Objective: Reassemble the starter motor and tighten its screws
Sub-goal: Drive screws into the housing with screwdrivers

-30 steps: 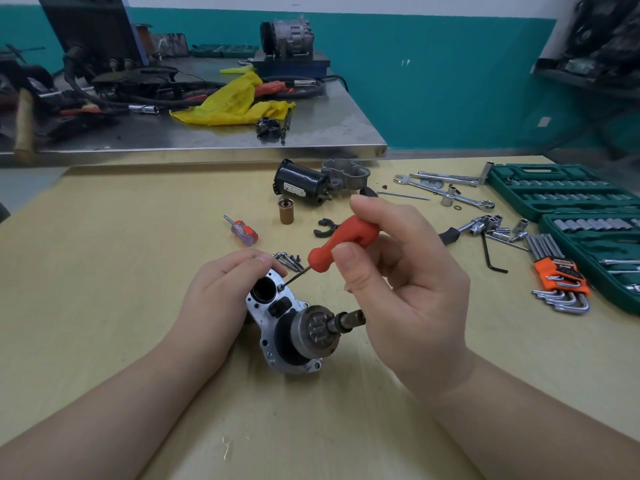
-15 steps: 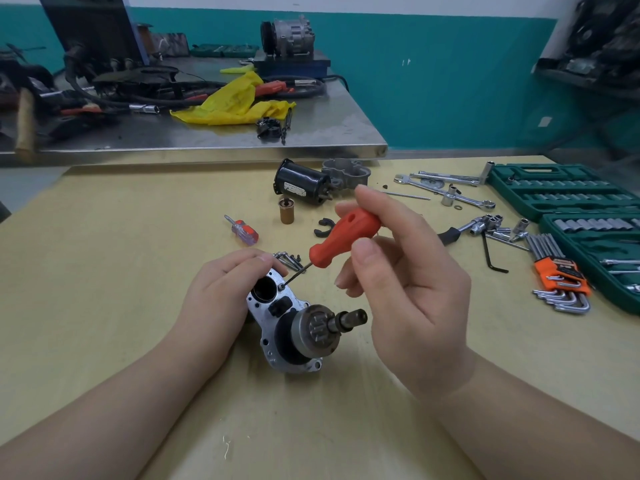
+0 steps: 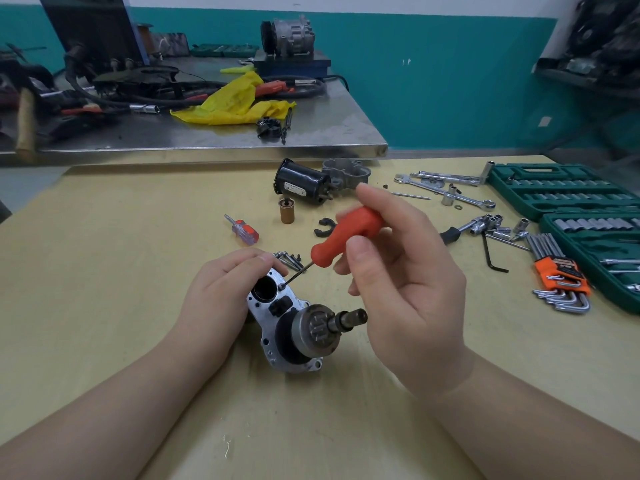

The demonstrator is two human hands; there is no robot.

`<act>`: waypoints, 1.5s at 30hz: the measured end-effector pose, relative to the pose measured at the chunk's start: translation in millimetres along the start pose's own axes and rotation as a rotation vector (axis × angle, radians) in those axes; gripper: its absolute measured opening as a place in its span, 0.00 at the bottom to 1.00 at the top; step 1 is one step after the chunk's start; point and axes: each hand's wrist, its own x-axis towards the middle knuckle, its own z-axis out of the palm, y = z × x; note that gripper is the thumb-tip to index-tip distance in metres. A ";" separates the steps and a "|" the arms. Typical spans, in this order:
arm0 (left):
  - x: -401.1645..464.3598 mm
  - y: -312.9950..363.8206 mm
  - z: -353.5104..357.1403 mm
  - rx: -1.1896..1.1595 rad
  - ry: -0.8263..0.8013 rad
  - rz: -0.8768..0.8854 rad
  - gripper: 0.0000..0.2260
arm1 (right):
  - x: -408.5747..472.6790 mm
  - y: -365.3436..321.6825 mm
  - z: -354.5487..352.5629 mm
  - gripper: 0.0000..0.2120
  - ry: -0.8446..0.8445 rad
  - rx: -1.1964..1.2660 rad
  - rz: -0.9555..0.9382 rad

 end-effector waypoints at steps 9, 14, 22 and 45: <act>0.1 -1.1 -0.3 0.022 0.012 0.032 0.11 | -0.2 -1.8 -2.1 0.18 0.004 0.011 0.026; -0.2 -1.6 -0.4 0.013 0.015 0.025 0.11 | 1.0 -1.2 0.2 0.17 0.018 0.015 0.038; -1.0 1.9 0.9 -0.014 0.007 0.006 0.14 | -0.7 -0.3 -2.7 0.18 0.020 -0.013 0.030; -1.1 2.0 0.0 -0.010 0.004 0.001 0.14 | -1.2 0.1 -1.4 0.20 0.025 -0.009 0.076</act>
